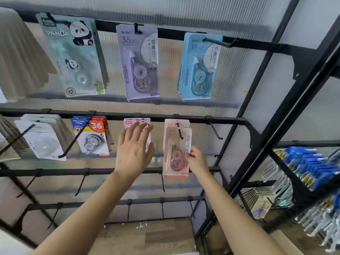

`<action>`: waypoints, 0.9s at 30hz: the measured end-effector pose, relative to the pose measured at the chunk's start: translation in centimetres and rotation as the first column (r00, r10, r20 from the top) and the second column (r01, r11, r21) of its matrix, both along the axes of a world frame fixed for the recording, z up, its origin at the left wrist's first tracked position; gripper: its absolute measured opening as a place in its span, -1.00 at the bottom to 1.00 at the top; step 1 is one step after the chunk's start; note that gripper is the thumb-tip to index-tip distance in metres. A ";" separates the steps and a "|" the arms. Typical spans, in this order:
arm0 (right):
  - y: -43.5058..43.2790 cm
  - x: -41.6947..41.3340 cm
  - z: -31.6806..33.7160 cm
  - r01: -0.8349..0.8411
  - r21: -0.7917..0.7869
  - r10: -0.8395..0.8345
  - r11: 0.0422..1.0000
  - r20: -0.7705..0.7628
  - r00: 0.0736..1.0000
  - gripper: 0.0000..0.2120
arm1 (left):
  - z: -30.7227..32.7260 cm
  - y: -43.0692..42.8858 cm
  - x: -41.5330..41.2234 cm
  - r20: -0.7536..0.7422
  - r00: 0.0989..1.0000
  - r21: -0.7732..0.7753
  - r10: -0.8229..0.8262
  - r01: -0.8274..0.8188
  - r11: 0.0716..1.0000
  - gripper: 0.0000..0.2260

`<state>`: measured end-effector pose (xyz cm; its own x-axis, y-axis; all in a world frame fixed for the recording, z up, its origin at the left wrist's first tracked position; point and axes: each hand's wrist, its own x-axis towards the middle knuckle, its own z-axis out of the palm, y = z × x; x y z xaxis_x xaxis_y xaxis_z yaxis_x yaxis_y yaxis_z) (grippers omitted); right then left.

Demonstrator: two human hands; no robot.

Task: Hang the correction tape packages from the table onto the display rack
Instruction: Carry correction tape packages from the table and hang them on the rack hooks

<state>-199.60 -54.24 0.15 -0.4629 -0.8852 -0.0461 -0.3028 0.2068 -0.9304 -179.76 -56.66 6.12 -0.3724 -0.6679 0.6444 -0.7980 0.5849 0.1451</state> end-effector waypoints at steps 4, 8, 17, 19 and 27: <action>-3.4 -0.7 0.3 0.072 0.043 -0.071 0.996 -0.028 0.997 -0.82 | -0.5 -0.2 -0.3 0.059 0.997 0.011 0.051 -0.052 0.999 -0.62; -5.8 -1.0 -0.4 0.124 0.050 -0.118 0.991 -0.109 0.987 -0.82 | -0.4 -0.1 -0.4 0.071 0.994 0.033 0.081 -0.084 0.996 -0.63; -5.3 0.5 -1.0 0.279 -0.044 -0.282 0.959 -0.078 0.956 -0.59 | -0.6 -0.3 -0.4 0.054 0.991 0.070 0.126 -0.129 0.989 -0.66; -3.6 1.2 -1.3 0.264 -0.076 -0.272 0.962 -0.149 0.951 -0.48 | -0.6 -0.3 -0.3 0.083 0.988 0.084 0.127 -0.134 0.987 -0.65; 3.3 7.1 -4.2 0.051 0.058 -0.021 0.997 -0.435 0.900 -0.35 | -0.6 1.3 0.5 -0.002 0.999 0.126 0.049 -0.048 0.991 -0.41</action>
<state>-192.47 -50.93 -4.01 -0.4817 -0.8695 0.1091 -0.6647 0.2814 -0.6921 -179.26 -55.38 5.57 -0.3345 -0.7610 0.5558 -0.8241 0.5223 0.2191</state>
